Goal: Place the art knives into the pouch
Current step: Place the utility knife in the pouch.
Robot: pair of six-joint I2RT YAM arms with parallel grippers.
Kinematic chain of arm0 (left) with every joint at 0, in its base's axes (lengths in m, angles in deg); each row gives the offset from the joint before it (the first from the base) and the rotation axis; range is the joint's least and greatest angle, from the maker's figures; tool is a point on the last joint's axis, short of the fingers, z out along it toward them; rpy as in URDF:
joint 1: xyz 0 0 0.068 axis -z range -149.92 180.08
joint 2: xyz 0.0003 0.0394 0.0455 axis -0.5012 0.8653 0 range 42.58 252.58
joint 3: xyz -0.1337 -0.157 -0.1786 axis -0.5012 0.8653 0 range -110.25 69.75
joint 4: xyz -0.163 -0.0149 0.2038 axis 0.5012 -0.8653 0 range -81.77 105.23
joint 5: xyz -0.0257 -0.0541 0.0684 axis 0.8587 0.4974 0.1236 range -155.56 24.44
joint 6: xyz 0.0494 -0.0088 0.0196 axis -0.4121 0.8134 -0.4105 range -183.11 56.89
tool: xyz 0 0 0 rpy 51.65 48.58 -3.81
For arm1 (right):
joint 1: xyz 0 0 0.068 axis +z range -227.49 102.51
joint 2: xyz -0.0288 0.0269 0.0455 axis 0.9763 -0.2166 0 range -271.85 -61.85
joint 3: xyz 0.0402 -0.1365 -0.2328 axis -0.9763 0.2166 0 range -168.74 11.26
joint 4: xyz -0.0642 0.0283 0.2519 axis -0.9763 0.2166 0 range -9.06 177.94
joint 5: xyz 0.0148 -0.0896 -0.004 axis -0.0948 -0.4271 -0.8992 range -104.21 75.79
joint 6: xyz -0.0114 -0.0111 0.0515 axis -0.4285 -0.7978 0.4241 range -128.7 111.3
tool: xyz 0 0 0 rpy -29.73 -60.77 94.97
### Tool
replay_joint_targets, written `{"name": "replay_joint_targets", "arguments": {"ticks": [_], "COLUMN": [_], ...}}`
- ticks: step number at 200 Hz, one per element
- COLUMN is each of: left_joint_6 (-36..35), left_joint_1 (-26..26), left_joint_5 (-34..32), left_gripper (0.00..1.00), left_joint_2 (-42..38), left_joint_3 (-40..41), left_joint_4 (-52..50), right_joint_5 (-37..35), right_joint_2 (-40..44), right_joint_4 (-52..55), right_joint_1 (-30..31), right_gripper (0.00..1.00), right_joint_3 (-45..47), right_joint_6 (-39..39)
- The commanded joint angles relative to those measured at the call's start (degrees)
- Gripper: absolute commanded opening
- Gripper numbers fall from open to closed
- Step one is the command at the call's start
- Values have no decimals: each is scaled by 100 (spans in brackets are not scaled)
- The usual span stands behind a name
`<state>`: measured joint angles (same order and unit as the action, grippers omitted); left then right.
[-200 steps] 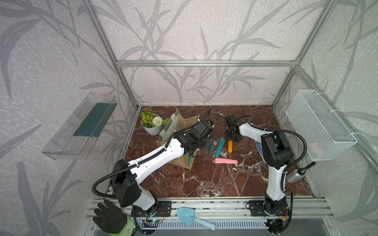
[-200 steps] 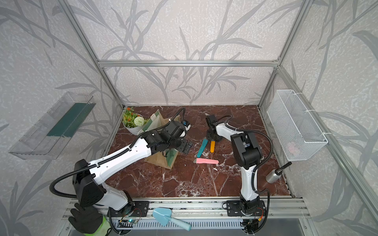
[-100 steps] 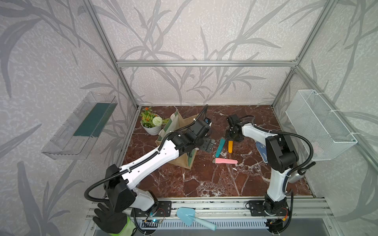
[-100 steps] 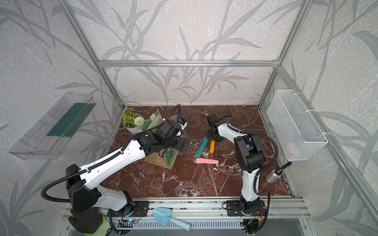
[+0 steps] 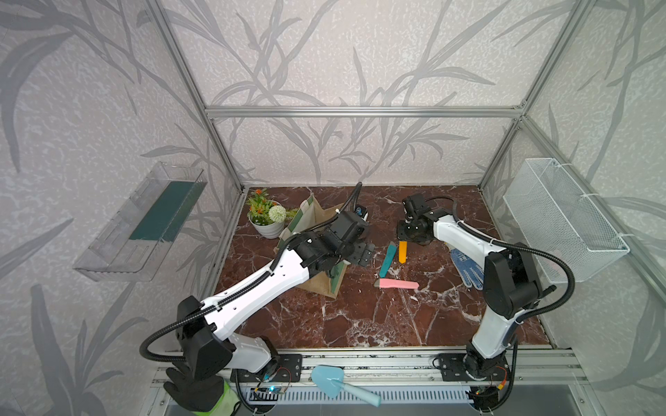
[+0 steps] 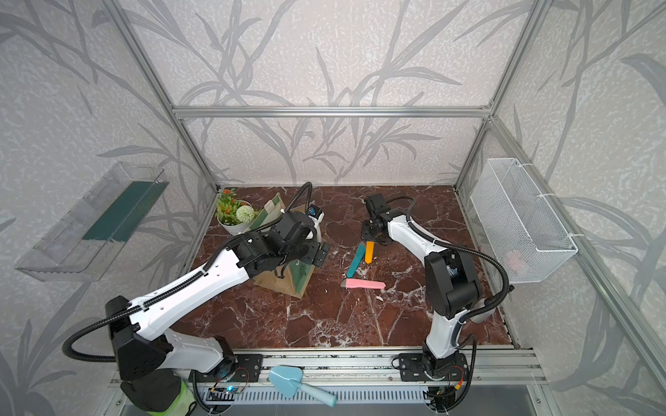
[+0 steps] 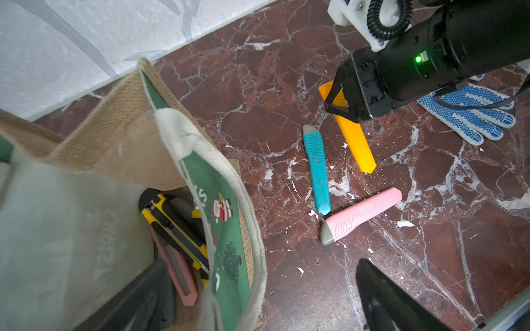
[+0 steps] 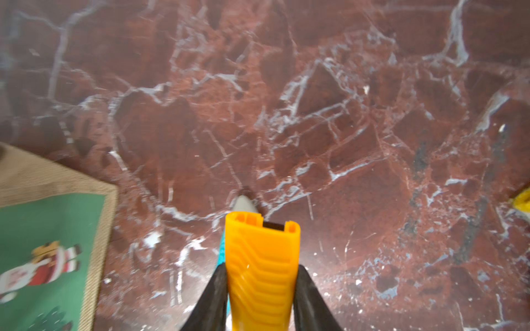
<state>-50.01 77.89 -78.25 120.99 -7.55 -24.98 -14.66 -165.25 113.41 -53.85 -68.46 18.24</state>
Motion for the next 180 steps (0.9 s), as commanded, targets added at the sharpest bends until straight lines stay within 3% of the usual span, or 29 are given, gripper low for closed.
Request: {"name": "replay_joint_targets", "arguments": {"ticks": [1,24,49,83,133,180], "left_joint_6": [-133,-98,-1,-160,-24,24], "left_joint_1": [-153,-548,-1322,-1792,-1921,-1920], "left_joint_5": [-200,225,885,935,971,980], "left_gripper": [99,99,99,99,99,99], "left_joint_2": [-638,-1250,-1901,-2588,-2891,-2963], "left_joint_3": [143,338,647,1121,1538,1734], "left_joint_4": [-126,-86,-107,-142,-123,-19], "right_joint_5": [141,241,260,528,1188,1224], "right_joint_2": [428,522,723,633,-149,-1702], "right_joint_4": [244,412,519,597,617,1490], "right_joint_1": [224,465,816,1306,1854,2250], "right_gripper": [22,22,22,22,22,21], "right_joint_3": [-452,-883,-1443,-2304,-3709,-6011], "right_joint_6": [-79,-174,-303,-447,-453,-605]}}
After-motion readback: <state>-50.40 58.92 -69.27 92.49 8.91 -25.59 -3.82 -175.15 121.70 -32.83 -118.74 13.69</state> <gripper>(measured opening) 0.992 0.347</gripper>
